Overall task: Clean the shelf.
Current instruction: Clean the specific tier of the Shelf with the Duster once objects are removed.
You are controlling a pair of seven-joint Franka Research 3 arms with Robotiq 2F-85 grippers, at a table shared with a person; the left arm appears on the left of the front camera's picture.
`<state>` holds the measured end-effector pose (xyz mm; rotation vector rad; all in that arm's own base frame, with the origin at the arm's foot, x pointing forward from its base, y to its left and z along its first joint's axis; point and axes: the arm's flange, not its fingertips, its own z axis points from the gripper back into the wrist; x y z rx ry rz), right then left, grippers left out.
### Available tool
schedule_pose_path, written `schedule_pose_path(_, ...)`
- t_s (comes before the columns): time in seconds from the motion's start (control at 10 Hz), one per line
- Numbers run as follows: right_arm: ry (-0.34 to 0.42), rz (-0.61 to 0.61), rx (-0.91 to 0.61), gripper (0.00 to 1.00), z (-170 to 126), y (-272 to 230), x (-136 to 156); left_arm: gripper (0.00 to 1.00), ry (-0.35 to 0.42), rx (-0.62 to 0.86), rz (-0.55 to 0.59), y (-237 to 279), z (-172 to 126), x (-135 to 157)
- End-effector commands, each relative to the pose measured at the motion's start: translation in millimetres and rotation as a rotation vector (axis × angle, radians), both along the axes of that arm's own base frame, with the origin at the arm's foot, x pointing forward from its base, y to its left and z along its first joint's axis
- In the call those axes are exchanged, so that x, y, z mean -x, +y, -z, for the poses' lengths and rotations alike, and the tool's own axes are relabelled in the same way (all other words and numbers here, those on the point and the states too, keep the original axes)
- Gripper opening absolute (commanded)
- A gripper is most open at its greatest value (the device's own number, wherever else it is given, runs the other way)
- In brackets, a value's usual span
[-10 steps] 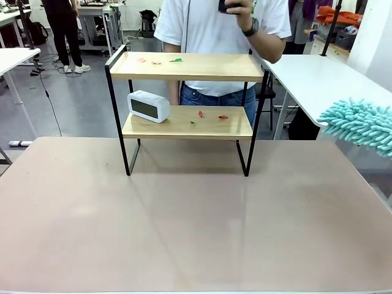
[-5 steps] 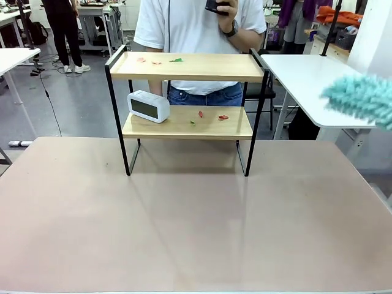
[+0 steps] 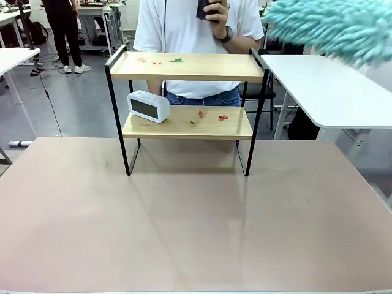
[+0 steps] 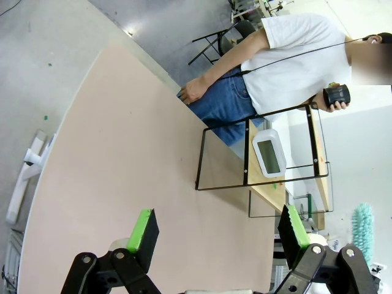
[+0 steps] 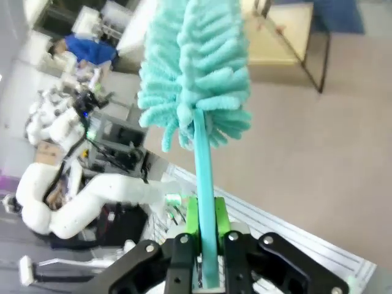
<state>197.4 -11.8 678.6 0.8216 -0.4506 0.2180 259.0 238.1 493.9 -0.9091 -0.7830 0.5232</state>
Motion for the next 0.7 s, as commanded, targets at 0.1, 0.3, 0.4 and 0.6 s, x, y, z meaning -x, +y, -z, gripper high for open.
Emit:
schedule_pose_path(0.1, -0.027, 0.063, -0.061, 0.12, -5, -27, 8, 1.00, -0.029, -0.001, 0.008, 1, 1, -1)
schedule_pose_path(0.3, -0.027, 0.063, -0.061, 0.12, -5, -27, 8, 1.00, -0.029, -0.001, 0.008, 1, 1, -1)
schedule_pose_path(0.4, -0.025, 0.026, -0.037, 0.12, -2, -22, 4, 1.00, -0.029, -0.001, 0.008, 1, 1, -1)
schedule_pose_path(0.6, -0.074, 0.067, 0.009, 0.12, -8, 7, -32, 1.00, -0.029, -0.001, 0.008, 1, 1, -1)
